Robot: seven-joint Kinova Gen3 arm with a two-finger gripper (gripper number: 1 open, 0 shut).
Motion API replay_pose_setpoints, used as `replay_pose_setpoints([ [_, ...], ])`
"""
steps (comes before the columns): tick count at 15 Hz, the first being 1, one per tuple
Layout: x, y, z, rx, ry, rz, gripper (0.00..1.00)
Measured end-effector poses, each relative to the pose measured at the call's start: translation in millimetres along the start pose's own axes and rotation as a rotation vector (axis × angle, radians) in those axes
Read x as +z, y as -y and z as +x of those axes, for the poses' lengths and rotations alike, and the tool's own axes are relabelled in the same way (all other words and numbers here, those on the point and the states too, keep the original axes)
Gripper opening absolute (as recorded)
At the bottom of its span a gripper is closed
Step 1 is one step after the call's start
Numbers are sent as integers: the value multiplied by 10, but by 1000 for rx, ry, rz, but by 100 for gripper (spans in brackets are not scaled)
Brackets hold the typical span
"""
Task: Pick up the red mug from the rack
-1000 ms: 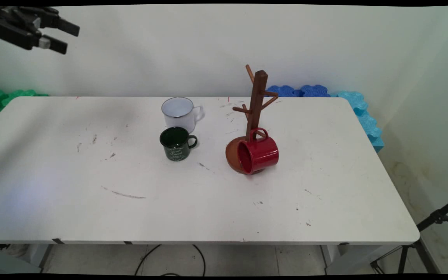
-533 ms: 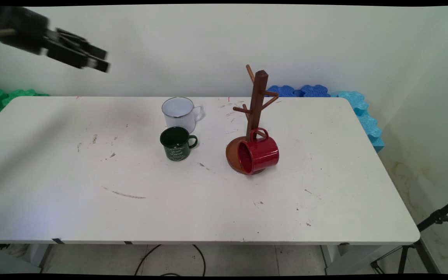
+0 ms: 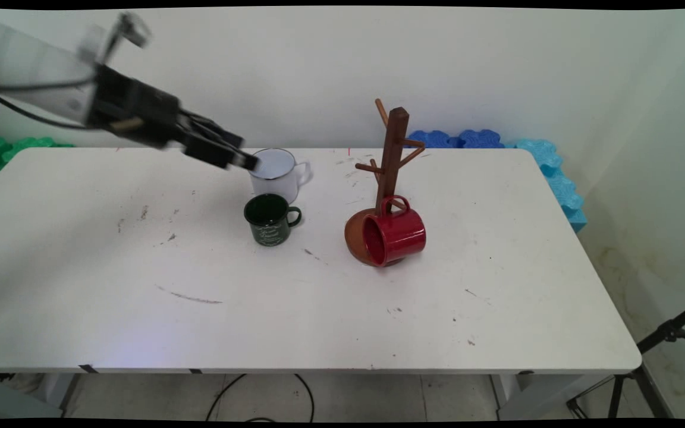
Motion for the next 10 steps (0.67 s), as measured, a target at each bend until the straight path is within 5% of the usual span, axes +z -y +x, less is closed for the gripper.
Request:
replay_pose_setpoints([
  [10, 1241, -921, -228, 5, -4, -47, 100],
])
